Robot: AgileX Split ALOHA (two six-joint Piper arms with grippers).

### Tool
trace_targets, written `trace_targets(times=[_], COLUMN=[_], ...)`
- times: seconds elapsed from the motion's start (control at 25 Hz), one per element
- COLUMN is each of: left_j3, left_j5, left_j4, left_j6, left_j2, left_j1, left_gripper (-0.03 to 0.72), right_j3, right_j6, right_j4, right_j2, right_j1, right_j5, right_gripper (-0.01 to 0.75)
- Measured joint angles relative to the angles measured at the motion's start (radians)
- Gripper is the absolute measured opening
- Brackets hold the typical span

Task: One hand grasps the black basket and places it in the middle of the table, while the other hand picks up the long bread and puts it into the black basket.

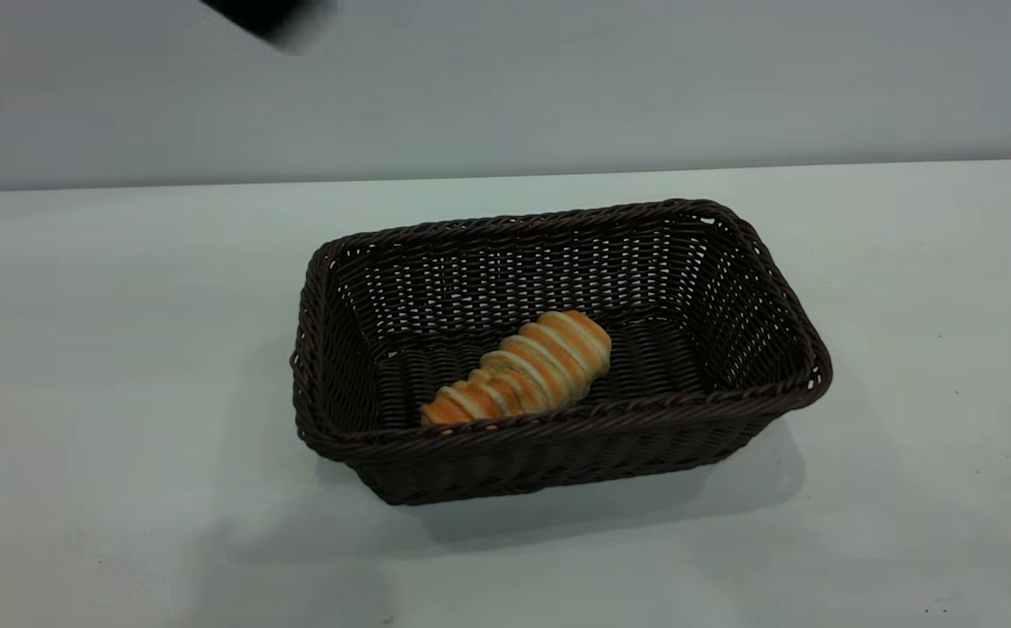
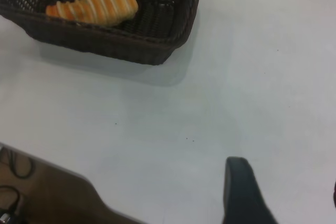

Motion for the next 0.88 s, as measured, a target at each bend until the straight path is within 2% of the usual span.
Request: trace_targets(times=[0.24, 0.36, 0.68, 0.88], left_j3=[0.058, 0.165, 0.524, 0.574], left_j5=[0.291, 0.371, 0.371, 0.325], left_j4=[0.141, 0.180, 0.180, 0.180], left_j6=[-0.171, -0.228, -0.335, -0.349], left_j2=[-0.291, -0.420, -0.733, -0.858], left_j1=[0.000, 0.000, 0.000, 0.000], left_gripper=[0.593, 0.593, 0.593, 0.593], right_j3=[0.000, 0.000, 0.000, 0.000], right_j6=[0.000, 0.000, 0.007, 0.009], right_j4=[0.000, 0.000, 0.000, 0.000], right_j2=[0.000, 0.000, 0.000, 0.000], right_j1=[0.000, 0.000, 0.000, 0.000], right_j5=[0.000, 0.000, 0.000, 0.000], right_gripper=[0.428, 0.428, 0.428, 0.428])
